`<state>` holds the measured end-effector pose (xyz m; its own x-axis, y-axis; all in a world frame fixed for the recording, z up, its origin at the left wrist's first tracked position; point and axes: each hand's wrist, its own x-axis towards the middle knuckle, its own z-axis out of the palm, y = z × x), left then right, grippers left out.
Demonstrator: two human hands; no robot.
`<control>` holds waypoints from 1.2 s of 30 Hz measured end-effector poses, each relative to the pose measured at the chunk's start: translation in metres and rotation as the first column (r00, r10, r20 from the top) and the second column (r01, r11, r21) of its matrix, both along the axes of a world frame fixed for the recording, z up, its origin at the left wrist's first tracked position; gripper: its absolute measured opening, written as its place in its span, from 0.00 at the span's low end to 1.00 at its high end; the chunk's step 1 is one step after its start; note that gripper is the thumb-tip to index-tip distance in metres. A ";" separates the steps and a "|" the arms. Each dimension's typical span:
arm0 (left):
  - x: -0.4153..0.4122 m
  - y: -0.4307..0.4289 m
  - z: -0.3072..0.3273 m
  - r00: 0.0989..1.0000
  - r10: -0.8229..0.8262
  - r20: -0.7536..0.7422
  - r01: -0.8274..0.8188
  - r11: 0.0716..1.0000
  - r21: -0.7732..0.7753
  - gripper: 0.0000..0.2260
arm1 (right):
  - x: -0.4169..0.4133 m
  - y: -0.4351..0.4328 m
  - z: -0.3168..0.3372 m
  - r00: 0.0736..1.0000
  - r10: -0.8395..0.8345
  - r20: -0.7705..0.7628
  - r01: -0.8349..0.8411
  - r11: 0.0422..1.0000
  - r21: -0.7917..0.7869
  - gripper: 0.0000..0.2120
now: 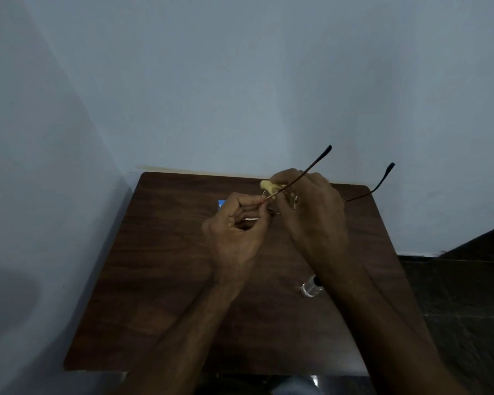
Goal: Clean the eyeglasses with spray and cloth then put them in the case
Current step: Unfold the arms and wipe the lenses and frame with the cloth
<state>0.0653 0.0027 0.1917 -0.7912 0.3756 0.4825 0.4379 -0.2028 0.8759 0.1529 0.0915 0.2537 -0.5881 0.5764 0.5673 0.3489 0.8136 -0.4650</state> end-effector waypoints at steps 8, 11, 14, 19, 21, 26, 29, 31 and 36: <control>0.002 -0.001 -0.003 0.998 -0.007 0.055 0.007 1.000 -0.003 0.06 | 0.008 -0.020 -0.005 0.997 -0.013 -0.080 -0.003 0.981 -0.195 0.20; 0.006 -0.002 -0.007 0.999 -0.023 0.044 0.023 1.000 -0.008 0.06 | 0.013 -0.016 -0.010 0.998 -0.057 -0.002 0.057 0.994 -0.090 0.18; 0.012 0.002 -0.005 0.998 -0.019 0.062 0.019 1.000 0.008 0.05 | 0.011 -0.014 -0.008 0.994 -0.105 0.036 0.104 0.994 0.035 0.16; 0.012 0.000 0.000 1.000 0.019 0.014 -0.019 1.000 0.018 0.05 | 0.014 -0.018 -0.008 0.995 -0.018 -0.100 -0.006 0.972 -0.235 0.18; 0.014 -0.001 -0.003 1.000 0.025 -0.004 -0.025 1.000 0.014 0.06 | 0.017 -0.015 -0.010 0.998 -0.025 -0.060 0.014 0.984 -0.177 0.15; 0.017 0.000 -0.004 0.996 0.057 -0.063 -0.058 0.998 -0.014 0.07 | 0.016 -0.016 -0.011 0.994 -0.089 0.061 0.092 0.995 -0.046 0.11; 0.017 -0.001 -0.004 0.995 0.075 -0.068 -0.077 0.997 -0.022 0.09 | 0.018 -0.018 -0.007 0.998 -0.054 0.041 0.061 0.980 -0.189 0.10; 0.018 -0.002 -0.007 0.994 0.071 -0.080 -0.073 0.997 -0.023 0.09 | 0.021 -0.016 -0.005 0.998 -0.049 0.029 0.054 0.977 -0.207 0.08; 0.022 -0.001 -0.007 0.995 0.036 -0.091 -0.038 0.999 -0.019 0.07 | 0.024 -0.013 -0.001 0.983 -0.174 0.059 0.174 0.985 0.013 0.05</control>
